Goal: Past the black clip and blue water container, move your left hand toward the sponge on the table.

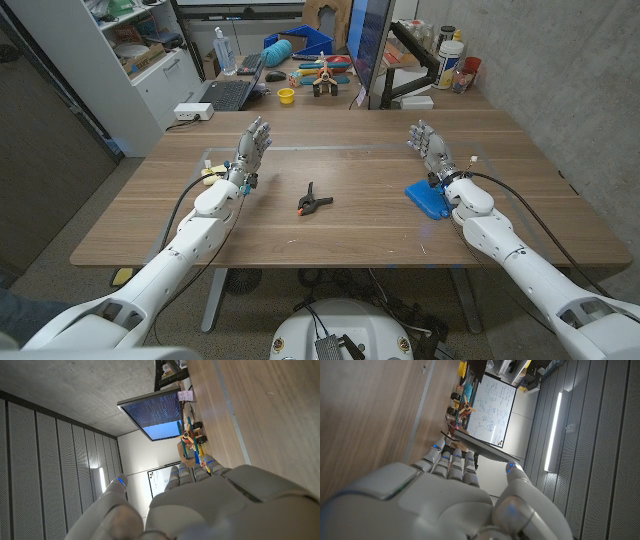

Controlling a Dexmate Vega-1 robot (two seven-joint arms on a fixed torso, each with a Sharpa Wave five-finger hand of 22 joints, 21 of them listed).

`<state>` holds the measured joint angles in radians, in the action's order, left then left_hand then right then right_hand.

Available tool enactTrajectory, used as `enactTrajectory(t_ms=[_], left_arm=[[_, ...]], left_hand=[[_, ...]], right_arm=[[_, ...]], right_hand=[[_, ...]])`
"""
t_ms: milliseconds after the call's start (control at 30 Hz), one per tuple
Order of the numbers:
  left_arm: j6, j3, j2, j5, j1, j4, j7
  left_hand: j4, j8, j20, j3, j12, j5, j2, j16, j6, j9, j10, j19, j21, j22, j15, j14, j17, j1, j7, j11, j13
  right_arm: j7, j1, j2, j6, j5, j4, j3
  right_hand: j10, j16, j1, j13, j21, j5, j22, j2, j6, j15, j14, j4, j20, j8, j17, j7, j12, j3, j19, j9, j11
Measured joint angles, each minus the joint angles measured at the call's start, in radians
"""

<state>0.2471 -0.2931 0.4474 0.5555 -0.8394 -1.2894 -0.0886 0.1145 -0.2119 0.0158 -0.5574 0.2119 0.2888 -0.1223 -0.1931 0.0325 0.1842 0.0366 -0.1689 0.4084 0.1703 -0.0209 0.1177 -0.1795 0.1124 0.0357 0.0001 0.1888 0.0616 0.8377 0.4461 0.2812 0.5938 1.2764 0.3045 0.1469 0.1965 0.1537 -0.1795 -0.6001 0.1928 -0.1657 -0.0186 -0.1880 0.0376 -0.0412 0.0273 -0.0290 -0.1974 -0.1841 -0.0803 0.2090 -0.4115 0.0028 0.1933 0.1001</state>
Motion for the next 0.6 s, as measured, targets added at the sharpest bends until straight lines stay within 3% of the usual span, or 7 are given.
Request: enactTrajectory(t_ms=[67, 133, 233, 267, 500, 533, 600], left_arm=[[-0.011, 0.0, 0.0, -0.024, 0.0, 0.0, -0.015], [-0.027, 0.082, -0.065, -0.066, -0.008, 0.004, -0.041], [-0.046, 0.11, -0.088, -0.119, -0.011, 0.004, -0.073], [-0.053, 0.165, -0.133, -0.138, -0.016, 0.005, -0.084], [-0.087, 0.215, -0.174, -0.239, -0.022, 0.002, -0.151], [-0.092, 0.282, -0.229, -0.255, -0.03, -0.014, -0.161], [-0.096, 0.302, -0.245, -0.269, -0.034, -0.02, -0.17]], left_hand=[[0.0, 0.0, 0.0, 0.0, 0.0, 0.0, 0.0, 0.0, 0.0, 0.0, 0.0, 0.0, 0.0, 0.0, 0.0, 0.0, 0.0, 0.0, 0.0, 0.0, 0.0], [0.0, 0.0, 0.0, 0.0, 0.0, 0.001, 0.0, 0.0, 0.0, 0.0, 0.0, 0.0, 0.0, 0.0, 0.0, 0.0, 0.0, 0.0, 0.0, 0.0, 0.0], [0.0, 0.0, 0.0, 0.0, 0.0, 0.001, 0.0, 0.0, -0.004, 0.0, 0.0, 0.0, 0.0, 0.0, 0.0, 0.0, 0.0, 0.0, 0.004, 0.0, 0.0], [0.0, 0.0, 0.0, 0.0, 0.0, 0.001, 0.0, 0.0, -0.004, 0.0, 0.0, 0.0, 0.0, 0.0, 0.0, 0.0, 0.0, 0.0, 0.004, 0.0, 0.0], [0.0, 0.0, -0.002, 0.0, 0.0, 0.001, 0.0, 0.0, -0.009, 0.0, 0.0, -0.002, 0.0, 0.0, 0.0, 0.0, 0.0, 0.0, 0.009, 0.0, 0.0], [0.0, 0.0, -0.004, 0.0, 0.0, 0.001, 0.0, 0.0, -0.01, 0.0, -0.001, -0.004, 0.0, 0.0, 0.0, 0.0, 0.0, 0.0, 0.008, 0.001, 0.0], [0.0, 0.0, -0.004, 0.0, 0.0, 0.001, 0.0, 0.0, -0.013, 0.0, -0.004, -0.004, -0.006, 0.0, 0.0, 0.0, 0.0, 0.0, 0.005, 0.004, 0.0]], right_arm=[[0.0, 0.002, -0.016, 0.0, 0.0, -0.002, -0.018], [0.031, 0.006, -0.044, -0.022, -0.055, -0.004, -0.051], [0.042, 0.01, -0.076, -0.03, -0.073, -0.005, -0.089], [0.042, 0.01, -0.077, -0.03, -0.073, -0.005, -0.09], [0.084, 0.017, -0.15, -0.054, -0.144, -0.006, -0.172], [0.112, 0.017, -0.16, -0.068, -0.191, -0.007, -0.183], [0.121, 0.018, -0.17, -0.072, -0.205, -0.008, -0.193]], right_hand=[[0.0, 0.0, 0.0, 0.0, 0.0, 0.0, 0.0, 0.0, 0.0, 0.0, 0.0, 0.0, 0.0, 0.0, 0.0, 0.0, 0.0, 0.0, 0.0, 0.0, 0.0], [0.0, 0.0, 0.0, 0.0, 0.0, 0.0, 0.0, 0.0, 0.0, 0.0, 0.0, 0.0, 0.0, 0.0, 0.0, 0.0, 0.0, 0.0, 0.0, 0.0, 0.0], [0.0, 0.0, 0.0, 0.0, 0.0, 0.0, 0.0, 0.0, 0.0, 0.0, 0.0, 0.0, 0.0, 0.0, 0.0, 0.0, 0.0, 0.0, 0.0, 0.0, 0.0], [0.0, 0.0, 0.0, 0.0, 0.0, 0.0, 0.0, 0.0, 0.0, 0.0, 0.0, 0.0, 0.0, 0.0, 0.0, 0.0, 0.0, 0.0, 0.0, 0.0, 0.0], [0.005, 0.0, 0.0, 0.0, 0.0, 0.0, 0.0, 0.0, -0.005, 0.0, 0.0, 0.0, 0.0, 0.0, 0.0, 0.005, 0.0, 0.0, 0.0, 0.0, -0.005], [0.005, 0.0, 0.0, 0.0, 0.003, 0.0, 0.0, 0.0, -0.005, 0.0, 0.0, 0.0, 0.0, 0.0, 0.0, 0.005, 0.0, 0.0, 0.0, 0.0, -0.005], [0.009, 0.0, 0.0, 0.0, 0.005, 0.0, 0.0, 0.0, -0.005, 0.0, 0.0, 0.0, 0.0, 0.0, 0.0, 0.005, 0.0, 0.0, 0.0, 0.0, -0.002]])
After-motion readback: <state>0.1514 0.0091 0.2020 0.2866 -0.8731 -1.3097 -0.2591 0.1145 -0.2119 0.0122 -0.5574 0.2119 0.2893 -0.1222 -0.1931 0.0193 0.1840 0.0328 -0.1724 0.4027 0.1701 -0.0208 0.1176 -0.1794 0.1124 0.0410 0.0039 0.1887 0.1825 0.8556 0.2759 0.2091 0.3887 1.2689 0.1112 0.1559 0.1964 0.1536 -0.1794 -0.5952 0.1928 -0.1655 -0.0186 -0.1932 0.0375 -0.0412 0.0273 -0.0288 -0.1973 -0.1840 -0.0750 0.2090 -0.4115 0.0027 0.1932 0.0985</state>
